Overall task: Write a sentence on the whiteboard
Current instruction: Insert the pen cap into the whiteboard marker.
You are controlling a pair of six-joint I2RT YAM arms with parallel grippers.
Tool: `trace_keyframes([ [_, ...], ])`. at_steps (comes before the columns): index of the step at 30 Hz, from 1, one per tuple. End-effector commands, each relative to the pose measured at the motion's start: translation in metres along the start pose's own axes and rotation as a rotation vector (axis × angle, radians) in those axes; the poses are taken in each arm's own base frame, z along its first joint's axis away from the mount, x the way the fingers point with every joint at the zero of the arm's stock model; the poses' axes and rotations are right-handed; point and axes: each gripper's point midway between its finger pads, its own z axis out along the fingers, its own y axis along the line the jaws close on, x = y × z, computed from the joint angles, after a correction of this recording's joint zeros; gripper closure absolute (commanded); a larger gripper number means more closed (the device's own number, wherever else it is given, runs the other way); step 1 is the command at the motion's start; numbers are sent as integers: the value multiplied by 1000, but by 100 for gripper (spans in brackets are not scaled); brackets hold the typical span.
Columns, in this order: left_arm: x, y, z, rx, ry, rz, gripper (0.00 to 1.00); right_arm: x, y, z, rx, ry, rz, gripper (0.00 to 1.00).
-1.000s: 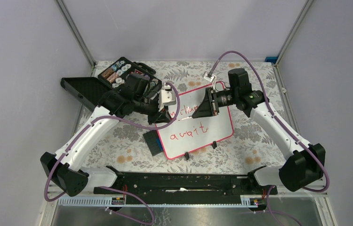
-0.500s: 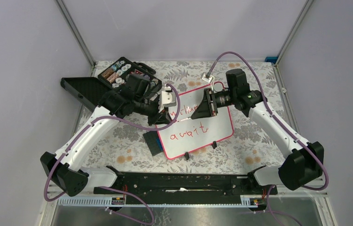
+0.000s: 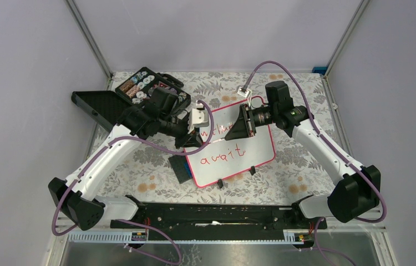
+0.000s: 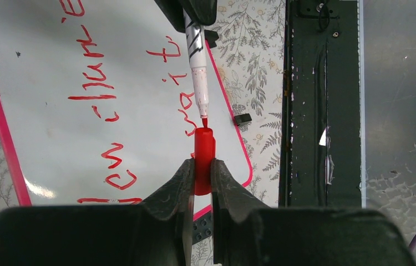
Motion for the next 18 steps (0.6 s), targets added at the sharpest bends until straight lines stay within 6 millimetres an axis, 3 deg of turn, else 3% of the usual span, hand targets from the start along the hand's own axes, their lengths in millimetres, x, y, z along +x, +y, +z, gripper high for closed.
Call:
trace_keyframes([
  [1, -22, -1, -4, 12, -53, 61, 100, -10, 7, 1, 1, -6, -57, 100],
  [18, -13, 0, 0, 9, -18, 61, 100, -10, 9, 3, -4, 0, -66, 100],
])
